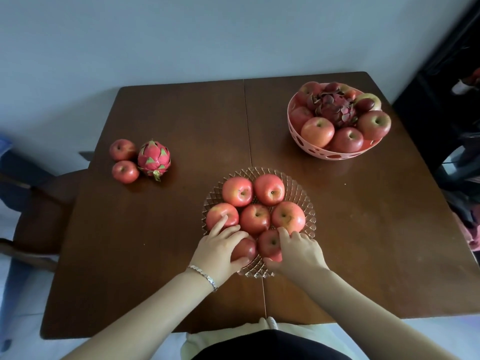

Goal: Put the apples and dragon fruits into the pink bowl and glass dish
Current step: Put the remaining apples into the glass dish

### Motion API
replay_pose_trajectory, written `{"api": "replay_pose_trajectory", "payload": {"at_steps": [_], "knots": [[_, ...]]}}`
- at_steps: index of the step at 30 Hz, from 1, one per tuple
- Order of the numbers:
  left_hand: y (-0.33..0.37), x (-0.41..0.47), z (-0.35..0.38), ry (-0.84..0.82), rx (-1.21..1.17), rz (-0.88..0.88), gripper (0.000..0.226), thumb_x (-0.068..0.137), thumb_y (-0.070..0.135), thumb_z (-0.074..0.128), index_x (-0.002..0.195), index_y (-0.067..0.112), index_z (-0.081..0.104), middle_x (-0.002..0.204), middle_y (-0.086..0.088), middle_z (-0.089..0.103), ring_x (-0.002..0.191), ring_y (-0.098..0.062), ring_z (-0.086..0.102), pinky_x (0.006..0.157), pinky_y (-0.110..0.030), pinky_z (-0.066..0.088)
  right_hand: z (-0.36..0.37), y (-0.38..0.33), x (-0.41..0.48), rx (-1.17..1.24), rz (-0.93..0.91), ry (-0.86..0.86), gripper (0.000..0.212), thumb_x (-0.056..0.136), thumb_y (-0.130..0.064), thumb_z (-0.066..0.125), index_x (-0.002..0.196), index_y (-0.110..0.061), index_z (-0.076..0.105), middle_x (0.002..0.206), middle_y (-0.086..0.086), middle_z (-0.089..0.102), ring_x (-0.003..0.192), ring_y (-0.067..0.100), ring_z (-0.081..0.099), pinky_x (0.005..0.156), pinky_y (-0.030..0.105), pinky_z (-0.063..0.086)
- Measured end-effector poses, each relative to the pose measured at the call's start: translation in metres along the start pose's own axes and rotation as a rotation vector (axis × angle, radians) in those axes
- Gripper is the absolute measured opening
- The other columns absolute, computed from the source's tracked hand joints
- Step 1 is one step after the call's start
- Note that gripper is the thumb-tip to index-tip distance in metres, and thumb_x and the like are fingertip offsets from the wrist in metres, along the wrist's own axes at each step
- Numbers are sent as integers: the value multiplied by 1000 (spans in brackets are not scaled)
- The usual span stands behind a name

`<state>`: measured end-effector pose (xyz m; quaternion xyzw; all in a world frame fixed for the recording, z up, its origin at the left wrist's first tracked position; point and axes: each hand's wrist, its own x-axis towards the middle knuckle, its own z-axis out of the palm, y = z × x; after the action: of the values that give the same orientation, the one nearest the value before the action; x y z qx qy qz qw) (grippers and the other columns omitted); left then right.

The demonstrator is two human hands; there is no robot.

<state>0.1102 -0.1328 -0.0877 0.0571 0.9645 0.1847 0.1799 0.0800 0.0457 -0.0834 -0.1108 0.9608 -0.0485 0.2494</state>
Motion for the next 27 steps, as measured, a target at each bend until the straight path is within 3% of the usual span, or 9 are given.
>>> {"api": "replay_pose_trajectory", "payload": {"at_steps": [4, 9, 14, 16, 18, 21, 24, 27], "knots": [[1, -1, -1, 15, -24, 2, 51, 82, 42, 61, 130, 32, 46, 147, 11, 37, 146, -11, 5, 109, -33, 30, 1, 5, -1, 16, -55, 37, 69, 83, -58, 50, 137, -21, 28, 118, 9, 61, 112, 29, 57, 87, 35, 44], [4, -4, 0, 21, -36, -36, 51, 85, 41, 58, 133, 31, 44, 150, 11, 33, 146, -11, 0, 110, -36, 29, -9, 7, 4, 3, -128, -1, 51, 85, -54, 50, 120, -20, 38, 108, 9, 65, 102, 31, 61, 76, 33, 44], [9, -3, 5, 4, 1, -46, 52, 87, 42, 53, 136, 33, 38, 152, 15, 27, 146, -10, -2, 112, -34, 28, -24, -1, 9, -73, -121, -120, 54, 86, -52, 50, 127, -20, 36, 116, 6, 61, 106, 29, 60, 71, 31, 39], [6, -4, 4, 117, -187, -62, 48, 86, 36, 59, 132, 30, 46, 146, 12, 38, 144, -10, 17, 112, -36, 32, -39, -6, 12, -152, -142, -153, 52, 87, -54, 49, 125, -19, 42, 118, 3, 59, 107, 25, 58, 70, 30, 38], [-5, -6, -5, 334, -508, -168, 36, 85, 23, 63, 119, 28, 56, 130, 10, 53, 128, -11, 44, 103, -32, 43, -59, -21, 18, -186, -188, -112, 44, 88, -52, 48, 119, -21, 49, 113, 1, 59, 105, 22, 58, 67, 29, 36], [-37, -5, -33, 510, -747, -366, 24, 87, 11, 59, 103, 29, 57, 116, 7, 58, 109, -9, 55, 86, -20, 45, -84, -56, 33, -3, -293, -5, 32, 88, -45, 49, 115, -28, 54, 103, -2, 64, 94, 22, 61, 65, 31, 42], [-90, -2, -62, 485, -805, -516, 23, 86, 8, 56, 104, 22, 58, 117, 3, 61, 111, -12, 58, 88, -22, 42, -96, -102, 59, 320, -354, -2, 25, 88, -35, 54, 110, -26, 61, 93, -8, 67, 93, 17, 63, 78, 33, 52], [-148, 1, -90, 414, -677, -541, 34, 85, 10, 58, 118, 19, 54, 128, 0, 54, 116, -14, 54, 94, -26, 42, -99, -150, 91, 513, -388, 2, 18, 88, -27, 57, 102, -21, 66, 83, -9, 62, 85, 13, 61, 82, 29, 51]]}}
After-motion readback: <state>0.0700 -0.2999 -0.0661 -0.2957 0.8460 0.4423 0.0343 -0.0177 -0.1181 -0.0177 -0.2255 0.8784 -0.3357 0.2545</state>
